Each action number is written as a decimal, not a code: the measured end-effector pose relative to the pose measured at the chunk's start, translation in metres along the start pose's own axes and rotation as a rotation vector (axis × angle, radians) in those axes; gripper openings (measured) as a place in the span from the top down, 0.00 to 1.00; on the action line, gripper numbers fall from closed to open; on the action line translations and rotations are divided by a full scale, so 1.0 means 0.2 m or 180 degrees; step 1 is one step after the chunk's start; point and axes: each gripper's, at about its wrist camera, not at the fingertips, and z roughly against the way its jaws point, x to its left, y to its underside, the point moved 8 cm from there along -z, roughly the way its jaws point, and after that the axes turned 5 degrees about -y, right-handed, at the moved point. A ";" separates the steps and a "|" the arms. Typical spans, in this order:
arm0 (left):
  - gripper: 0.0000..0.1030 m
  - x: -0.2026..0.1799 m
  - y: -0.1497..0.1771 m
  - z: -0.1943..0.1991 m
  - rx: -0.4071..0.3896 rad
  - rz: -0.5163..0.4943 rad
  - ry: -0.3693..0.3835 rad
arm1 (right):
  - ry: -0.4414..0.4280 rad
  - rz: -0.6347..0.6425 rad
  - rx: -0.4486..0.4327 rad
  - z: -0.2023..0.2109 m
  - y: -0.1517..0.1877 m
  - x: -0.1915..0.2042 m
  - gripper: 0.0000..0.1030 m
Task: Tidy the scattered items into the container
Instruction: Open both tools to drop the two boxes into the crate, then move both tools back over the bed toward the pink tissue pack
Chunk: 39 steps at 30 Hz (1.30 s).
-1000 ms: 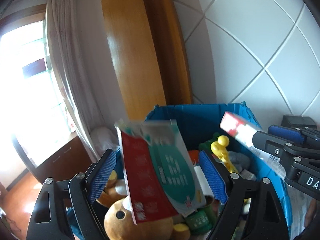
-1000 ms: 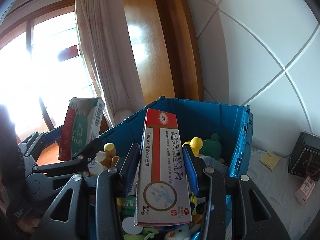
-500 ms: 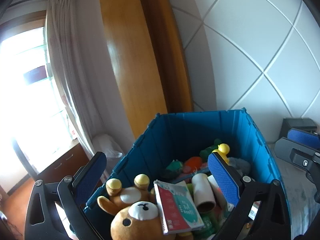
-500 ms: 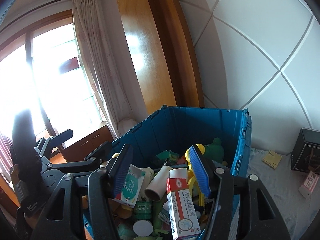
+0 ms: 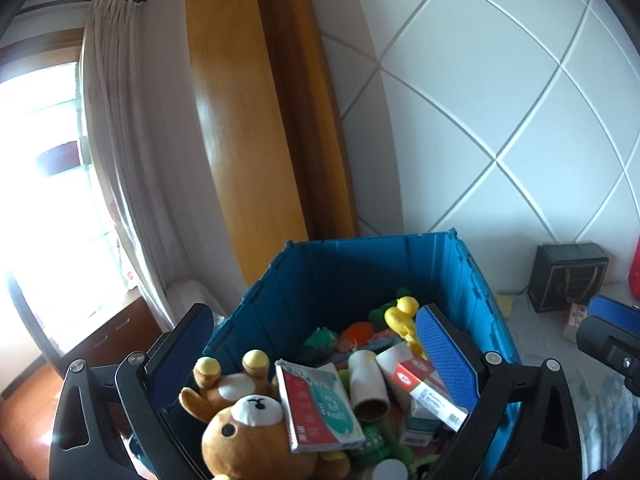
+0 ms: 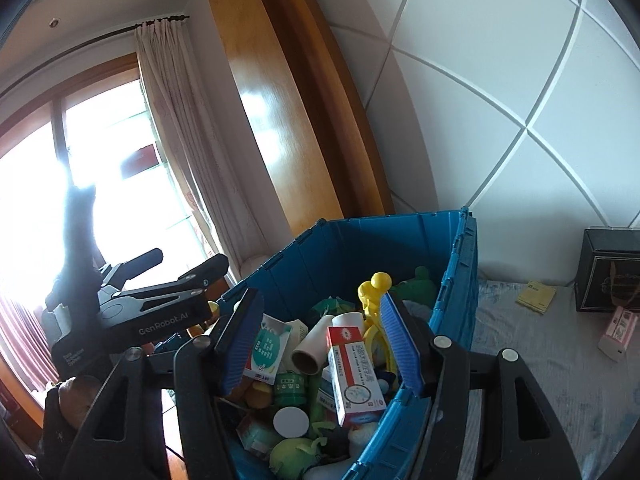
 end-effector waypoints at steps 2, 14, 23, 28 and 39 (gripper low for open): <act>0.00 -0.05 0.02 0.04 -0.0026 0.0000 0.0065 | 0.0086 -0.0014 -0.0019 0.05 0.02 -0.04 0.41; 0.00 -0.36 0.13 0.15 -0.0024 -0.0096 0.0374 | 0.0530 -0.0171 0.0045 0.31 0.21 -0.34 0.40; 0.00 -0.76 0.11 0.28 -0.0024 -0.0154 0.0514 | 0.0722 -0.0227 0.0118 0.58 0.30 -0.65 0.40; 0.00 -1.11 0.08 0.35 -0.0030 -0.0224 0.0617 | 0.0833 -0.0250 0.0173 0.79 0.31 -0.92 0.40; 0.00 -1.95 0.25 0.27 0.0309 -0.0462 0.0859 | 0.1392 -0.0434 0.0362 1.31 0.37 -1.77 0.31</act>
